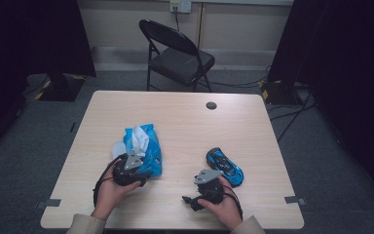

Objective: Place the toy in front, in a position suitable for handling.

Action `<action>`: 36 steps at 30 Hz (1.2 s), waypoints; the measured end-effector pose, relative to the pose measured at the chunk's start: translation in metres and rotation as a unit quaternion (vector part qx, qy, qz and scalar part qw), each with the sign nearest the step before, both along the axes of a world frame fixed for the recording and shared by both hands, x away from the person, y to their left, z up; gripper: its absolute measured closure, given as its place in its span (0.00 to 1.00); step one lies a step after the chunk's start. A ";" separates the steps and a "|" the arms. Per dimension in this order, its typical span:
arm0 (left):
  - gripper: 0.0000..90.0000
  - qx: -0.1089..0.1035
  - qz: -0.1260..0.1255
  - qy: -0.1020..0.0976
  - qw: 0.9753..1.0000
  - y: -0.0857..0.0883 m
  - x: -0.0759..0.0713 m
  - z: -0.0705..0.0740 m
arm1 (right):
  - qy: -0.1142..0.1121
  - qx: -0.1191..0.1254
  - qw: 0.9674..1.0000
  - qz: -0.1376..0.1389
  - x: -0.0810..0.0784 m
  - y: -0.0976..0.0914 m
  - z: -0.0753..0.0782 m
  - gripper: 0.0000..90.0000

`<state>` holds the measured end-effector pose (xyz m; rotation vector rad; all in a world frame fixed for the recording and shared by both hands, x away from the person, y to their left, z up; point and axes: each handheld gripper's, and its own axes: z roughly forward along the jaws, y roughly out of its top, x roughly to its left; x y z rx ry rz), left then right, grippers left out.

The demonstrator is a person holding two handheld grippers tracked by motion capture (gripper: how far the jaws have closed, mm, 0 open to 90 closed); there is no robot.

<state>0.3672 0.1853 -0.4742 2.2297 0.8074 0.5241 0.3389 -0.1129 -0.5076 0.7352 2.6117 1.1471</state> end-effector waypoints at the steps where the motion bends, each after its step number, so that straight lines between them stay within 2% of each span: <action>1: 0.46 -0.005 0.004 0.001 1.000 0.001 0.002 0.000 | 0.000 0.000 1.000 0.000 0.000 0.000 0.000 0.15; 3: 0.50 -0.007 0.008 0.002 1.000 0.002 0.007 0.000 | 0.000 0.000 1.000 0.001 0.000 0.000 0.000 0.15; 5: 0.51 -0.014 0.013 0.006 1.000 0.004 0.014 0.001 | 0.000 0.000 1.000 0.002 0.000 0.000 0.000 0.15; 6: 0.51 -0.015 0.017 0.007 1.000 0.006 0.023 0.001 | 0.000 0.000 1.000 0.002 0.000 0.000 0.000 0.15; 8: 0.51 -0.017 0.019 0.008 1.000 0.006 0.026 0.001 | 0.000 0.000 1.000 0.003 0.000 0.000 0.000 0.15; 10: 0.51 -0.017 0.021 0.009 1.000 0.010 0.043 0.001 | 0.000 0.000 1.000 0.003 0.000 -0.001 0.000 0.15; 11: 0.51 -0.017 0.021 0.009 1.000 0.010 0.043 0.001 | 0.000 0.000 1.000 0.003 0.000 -0.001 0.000 0.15; 13: 0.51 -0.022 0.024 0.012 0.999 0.012 0.052 0.001 | 0.000 0.000 1.000 0.004 0.000 -0.001 0.000 0.15; 16: 0.46 -0.035 0.015 0.030 0.999 0.016 0.060 0.003 | 0.001 0.001 1.000 0.005 0.001 -0.001 0.000 0.15; 17: 0.44 -0.035 0.015 0.030 0.999 0.016 0.060 0.003 | 0.001 0.001 1.000 0.005 0.001 -0.001 0.000 0.15; 19: 0.41 -0.038 0.009 0.031 0.999 0.017 0.056 0.004 | 0.000 0.001 1.000 0.006 0.001 -0.001 0.000 0.15; 20: 0.33 -0.049 0.005 0.038 0.998 0.018 0.049 0.007 | 0.000 0.000 1.000 0.007 0.002 -0.001 0.000 0.15; 22: 0.26 -0.051 0.005 0.044 0.998 0.020 0.040 0.009 | -0.001 0.000 1.000 0.007 0.002 -0.001 0.000 0.15; 23: 0.21 -0.051 0.005 0.044 0.998 0.020 0.040 0.009 | -0.001 0.000 1.000 0.007 0.002 -0.001 0.000 0.15; 25: 0.19 -0.054 0.003 0.038 0.998 0.024 0.028 0.009 | 0.000 0.000 1.000 0.007 0.002 -0.001 0.000 0.15; 26: 0.17 -0.065 0.003 0.029 0.997 0.030 0.016 0.012 | 0.000 0.000 1.000 0.007 0.002 -0.001 0.000 0.15; 27: 0.17 -0.065 0.003 0.029 0.997 0.030 0.016 0.012 | 0.000 0.000 1.000 0.007 0.002 -0.001 0.000 0.15; 28: 0.17 -0.069 0.001 0.026 0.997 0.037 0.005 0.016 | 0.000 0.000 1.000 0.007 0.002 -0.001 0.000 0.15; 29: 0.18 -0.069 0.001 0.026 0.997 0.037 0.005 0.016 | 0.000 0.000 1.000 0.007 0.002 -0.001 0.000 0.15; 31: 0.18 -0.071 -0.004 0.045 0.996 0.043 -0.003 0.017 | -0.001 0.000 1.000 0.007 0.002 -0.001 0.000 0.15; 34: 0.18 -0.074 -0.009 0.050 0.996 0.051 -0.014 0.014 | -0.001 0.000 1.000 0.008 0.002 -0.001 0.000 0.15; 36: 0.18 -0.071 -0.018 0.062 0.995 0.056 -0.021 0.006 | 0.000 0.000 1.000 0.008 0.002 -0.001 0.000 0.15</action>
